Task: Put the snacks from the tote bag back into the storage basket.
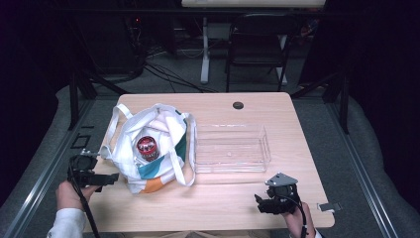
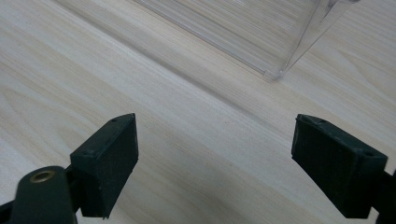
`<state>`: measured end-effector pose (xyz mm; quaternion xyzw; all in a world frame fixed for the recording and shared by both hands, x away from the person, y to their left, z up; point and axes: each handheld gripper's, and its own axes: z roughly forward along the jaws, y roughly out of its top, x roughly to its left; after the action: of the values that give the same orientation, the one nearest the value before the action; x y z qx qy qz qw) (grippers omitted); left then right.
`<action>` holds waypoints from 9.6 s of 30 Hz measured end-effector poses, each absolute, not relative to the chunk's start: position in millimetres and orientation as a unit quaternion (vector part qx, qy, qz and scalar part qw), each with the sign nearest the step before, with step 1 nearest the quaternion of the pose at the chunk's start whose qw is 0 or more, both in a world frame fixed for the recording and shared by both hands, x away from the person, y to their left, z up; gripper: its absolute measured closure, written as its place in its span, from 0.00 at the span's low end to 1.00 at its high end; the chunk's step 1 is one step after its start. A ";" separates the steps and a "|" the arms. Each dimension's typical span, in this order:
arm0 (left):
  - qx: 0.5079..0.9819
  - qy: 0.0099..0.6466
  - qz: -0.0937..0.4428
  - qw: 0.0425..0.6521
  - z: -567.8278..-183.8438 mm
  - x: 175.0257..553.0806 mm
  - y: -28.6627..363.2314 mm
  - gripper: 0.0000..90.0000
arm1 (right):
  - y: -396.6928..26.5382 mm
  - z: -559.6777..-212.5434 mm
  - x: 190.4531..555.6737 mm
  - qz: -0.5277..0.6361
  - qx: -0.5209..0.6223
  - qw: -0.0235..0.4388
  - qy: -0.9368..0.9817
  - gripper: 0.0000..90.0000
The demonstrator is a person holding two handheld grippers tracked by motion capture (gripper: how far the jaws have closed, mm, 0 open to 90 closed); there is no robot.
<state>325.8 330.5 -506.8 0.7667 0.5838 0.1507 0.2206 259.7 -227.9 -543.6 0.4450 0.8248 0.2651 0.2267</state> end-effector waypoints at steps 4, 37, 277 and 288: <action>0.764 0.584 0.152 0.229 -496.4 326.6 330.4 0.00 | -228.1 -543.5 259.6 0.265 0.446 0.226 0.824 0.16; 0.802 0.532 0.153 0.224 -450.8 397.7 253.0 0.00 | -227.7 -544.5 259.2 0.267 0.449 0.227 0.822 0.16; 0.922 0.307 0.088 0.219 -403.7 423.8 42.4 0.29 | -228.3 -546.0 259.8 0.271 0.451 0.224 0.820 0.16; 0.923 0.306 0.084 0.220 -408.3 423.1 43.1 0.29 | -228.5 -546.0 259.9 0.270 0.452 0.224 0.820 0.16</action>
<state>423.1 43.1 -408.3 0.9226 0.3056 0.0839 0.2199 259.9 -228.5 -546.0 0.4517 0.8203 0.2698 0.2244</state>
